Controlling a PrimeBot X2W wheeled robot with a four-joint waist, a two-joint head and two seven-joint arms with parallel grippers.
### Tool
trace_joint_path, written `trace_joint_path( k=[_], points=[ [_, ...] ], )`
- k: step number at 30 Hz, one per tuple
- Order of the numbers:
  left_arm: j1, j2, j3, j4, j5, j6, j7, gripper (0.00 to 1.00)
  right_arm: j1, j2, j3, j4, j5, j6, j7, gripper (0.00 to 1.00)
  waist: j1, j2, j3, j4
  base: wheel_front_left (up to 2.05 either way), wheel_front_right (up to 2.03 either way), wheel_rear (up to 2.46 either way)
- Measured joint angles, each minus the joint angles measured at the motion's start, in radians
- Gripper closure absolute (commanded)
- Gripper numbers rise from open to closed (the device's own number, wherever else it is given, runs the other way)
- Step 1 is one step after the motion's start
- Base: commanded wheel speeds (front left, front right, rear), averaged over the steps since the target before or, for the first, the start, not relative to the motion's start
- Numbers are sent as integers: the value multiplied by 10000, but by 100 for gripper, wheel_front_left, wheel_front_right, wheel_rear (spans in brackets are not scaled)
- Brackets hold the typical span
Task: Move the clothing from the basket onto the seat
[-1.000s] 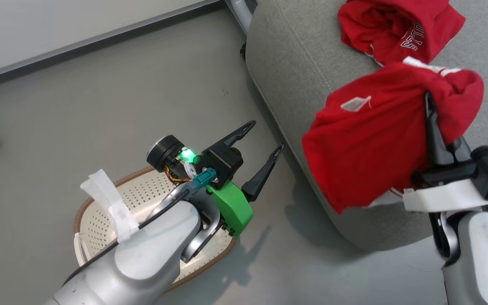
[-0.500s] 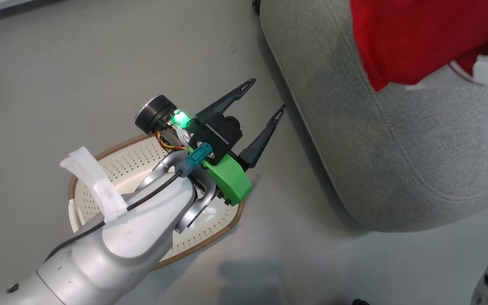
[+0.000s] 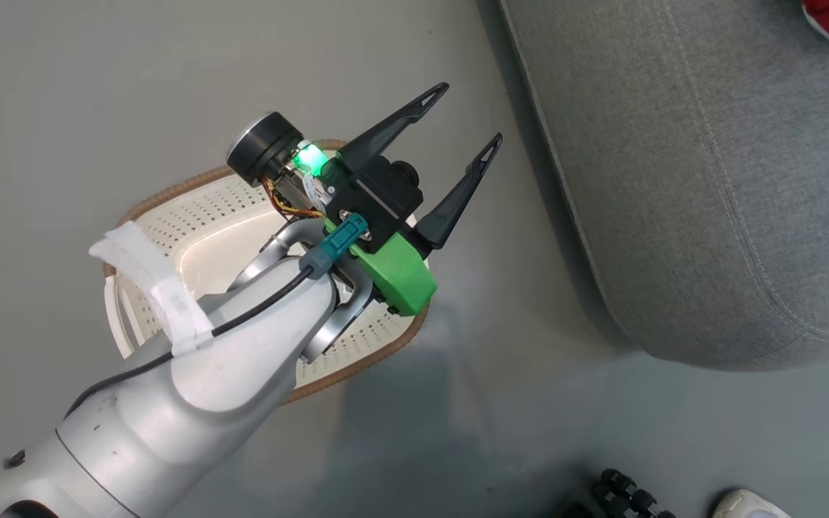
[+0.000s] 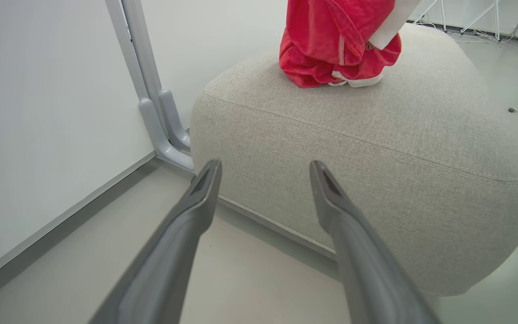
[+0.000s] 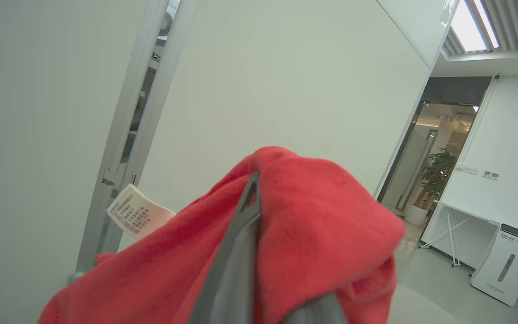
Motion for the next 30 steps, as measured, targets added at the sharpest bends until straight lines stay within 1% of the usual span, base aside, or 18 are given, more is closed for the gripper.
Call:
trace_joint_path(
  k=[6, 15, 20, 21, 22, 23, 27, 30],
  points=[
    [-143, -33, -17, 8, 4, 0, -65, 0, -12, -328, -46, 1726, -173, 0, 0, 100, 0, 0, 400, 169, 0, 0, 0],
    [-192, 8, -50, 63, 4, 0, -81, 0, 242, -240, -188, 4065, -472, 0, 2, 100, 0, 0, 651, 361, 0, 0, 0],
    [-235, 48, -52, 81, 2, 15, -100, 0, 214, -257, -236, 4702, -600, 0, 0, 100, 0, 0, 632, 431, 0, 0, 0],
    [-235, 63, -52, 92, 0, 29, -127, 0, 198, -249, -232, 4769, -606, 0, 0, 70, 0, 0, 604, 427, 0, 0, 0],
    [-234, 71, -54, 102, 0, 61, -128, 0, 190, -247, -230, 4807, -621, 0, 0, 20, 0, 0, 575, 421, 0, 0, 0],
    [-232, 84, -46, 117, -2, 75, -155, 0, 187, -242, -215, 4842, -671, 0, 0, 0, 0, 0, 529, 410, 0, 0, 0],
    [-171, 109, -12, 173, -92, 146, -286, 0, 369, -215, -238, 4661, -686, 0, 0, 0, 0, 0, 281, 354, 0, 0, 0],
    [32, 111, 21, 242, -180, 217, -416, 0, 1090, -73, -286, 4309, -619, 0, 0, 0, 0, 0, 20, 307, 0, 0, 0]
  ],
)
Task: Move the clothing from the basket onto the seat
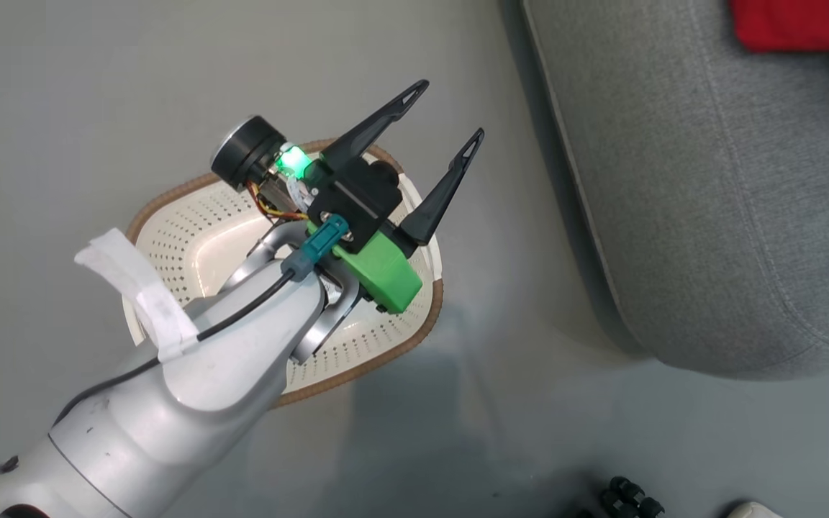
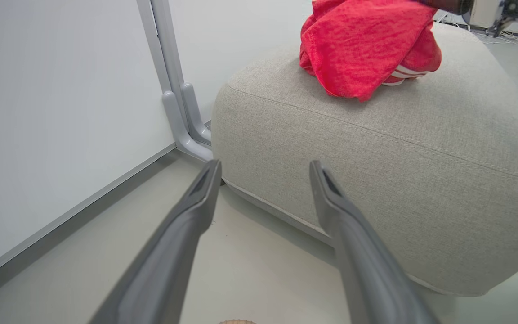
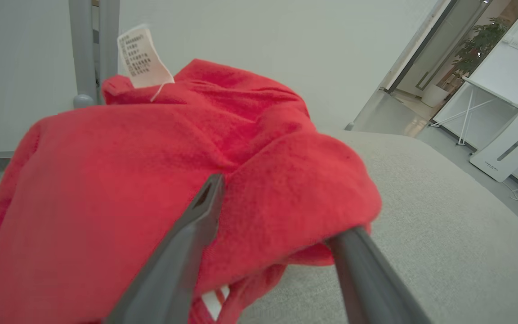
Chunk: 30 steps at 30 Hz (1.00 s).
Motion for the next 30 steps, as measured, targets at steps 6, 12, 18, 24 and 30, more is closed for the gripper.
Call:
trace_joint_path(
  k=[6, 12, 18, 24, 30],
  points=[
    [559, -6, 219, 148, -221, 211, -270, 0, 1909, 543, -121, -1271, 244, 0, 2, 0, 0, 0, -676, -95, 0, 0, 0],
    [1435, 12, 715, 236, -556, 479, -466, 0, 3659, 1058, 380, -3162, 531, 0, 0, 0, 0, 0, -1555, -101, 0, 0, 0],
    [2518, 113, 1609, -52, -616, 729, -514, 0, 4689, 1626, 1333, -4629, 938, 0, 0, 0, 0, 0, -2450, 28, 0, 0, 0],
    [3659, 151, 2861, -585, -274, 819, -520, 0, 5193, 2019, 2318, -5405, 1166, 0, 0, 0, 0, 0, -3130, 470, 0, 0, 0],
    [4634, 109, 4096, -800, 121, 704, -529, 0, 5440, 2201, 3402, -5522, 1285, 0, 0, 0, 0, 0, -3616, 1141, 0, 0, 0]
  ],
)
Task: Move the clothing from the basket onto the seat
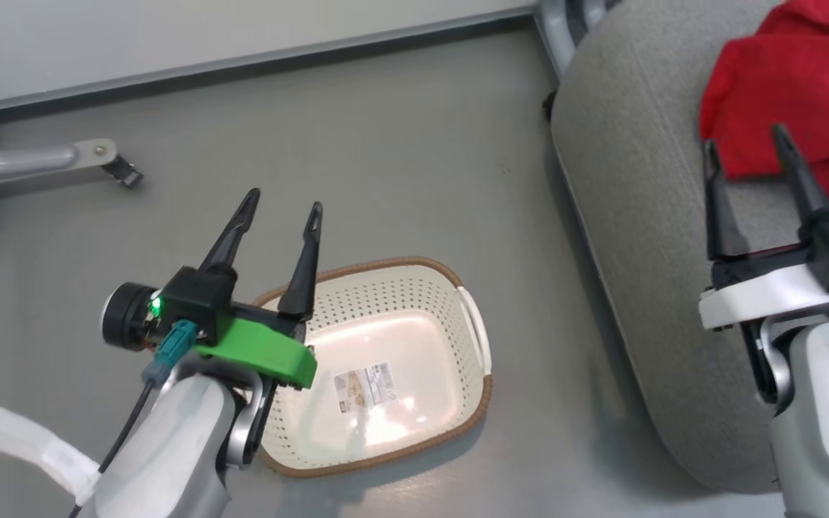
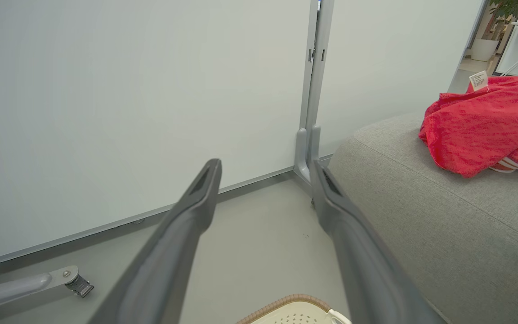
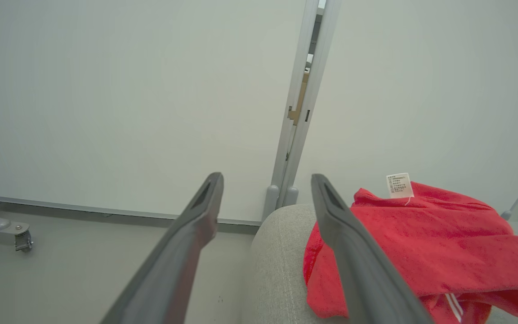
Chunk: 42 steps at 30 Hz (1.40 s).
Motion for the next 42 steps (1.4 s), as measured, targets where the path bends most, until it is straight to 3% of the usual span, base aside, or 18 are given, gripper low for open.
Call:
trace_joint_path(
  k=[9, 20, 42],
  points=[
    [1252, -359, 1755, -167, 564, -336, -2, 0, 453, 445, 654, 21, 199, 0, 0, 0, 0, 0, -813, 902, 0, 0, 0],
    [2554, -928, 3227, -174, 1227, -784, -2, 0, 1806, 803, 587, -385, 209, 0, 0, 0, 0, 0, -1791, 1549, 0, 0, 0],
    [3577, -1749, 3923, 198, 2217, -1484, -2, 0, 4005, 878, 219, -568, 924, 0, 0, 0, 0, 0, -2608, 1831, 0, 0, 0]
  ],
)
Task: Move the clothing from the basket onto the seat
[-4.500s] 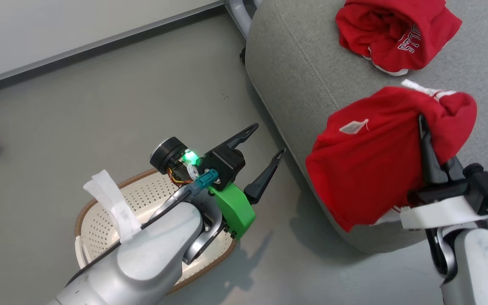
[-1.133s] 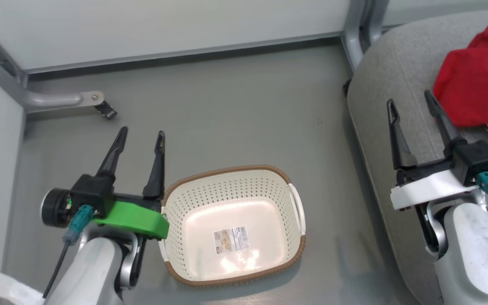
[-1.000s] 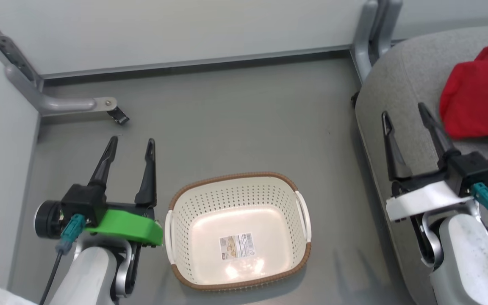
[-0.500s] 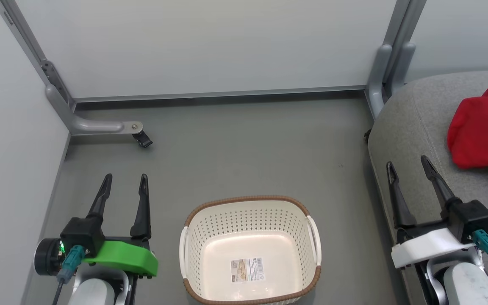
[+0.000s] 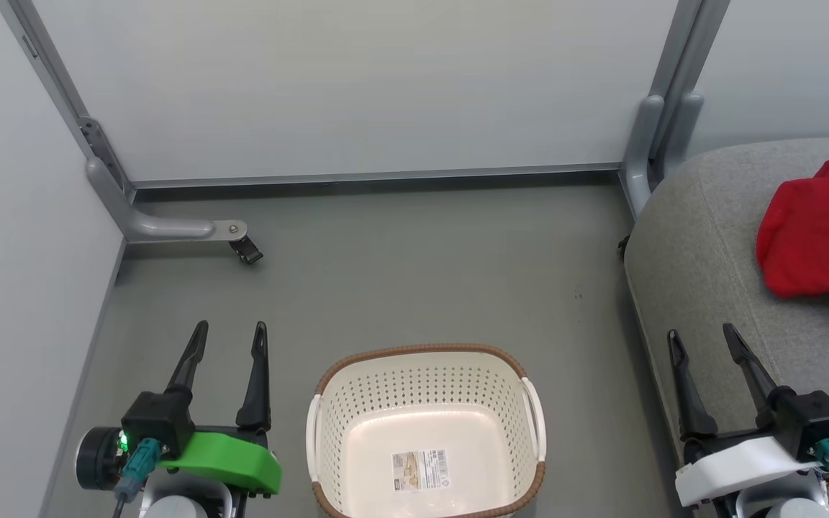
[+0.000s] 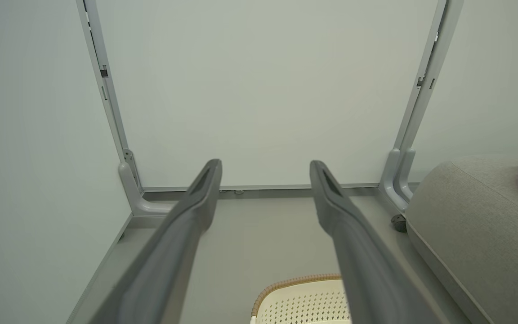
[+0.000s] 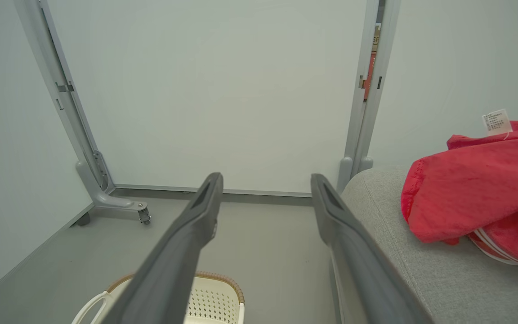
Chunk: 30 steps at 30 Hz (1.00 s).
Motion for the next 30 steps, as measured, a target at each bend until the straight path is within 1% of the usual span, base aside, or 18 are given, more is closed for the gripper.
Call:
trace_joint_path(
  k=[13, 21, 22, 28, 30],
  points=[
    [41, -295, 359, 59, 288, -263, 0, 0, 79, 2, -157, 244, 107, 0, 0, 0, 0, 0, -33, -97, 0, 0, 0],
    [42, -370, 472, 184, 577, -278, 0, 0, 63, 2, -213, 311, 121, 0, 0, 0, 0, 0, -42, -126, 0, 0, 0],
    [45, -378, 474, 203, 583, -288, 0, 100, 68, 10, -219, 326, 119, 0, 0, 100, 0, 0, -40, -125, 0, 0, 0],
    [254, -397, 412, 765, 556, -288, 19, 100, 200, 163, -196, 894, 148, 0, 38, 100, 0, 0, -38, -136, 0, 0, 0],
    [288, -401, 454, 821, 284, -290, 146, 100, 208, 186, -205, 980, 443, 0, 163, 100, 0, 0, -36, -155, 0, 0, 0]
  ],
)
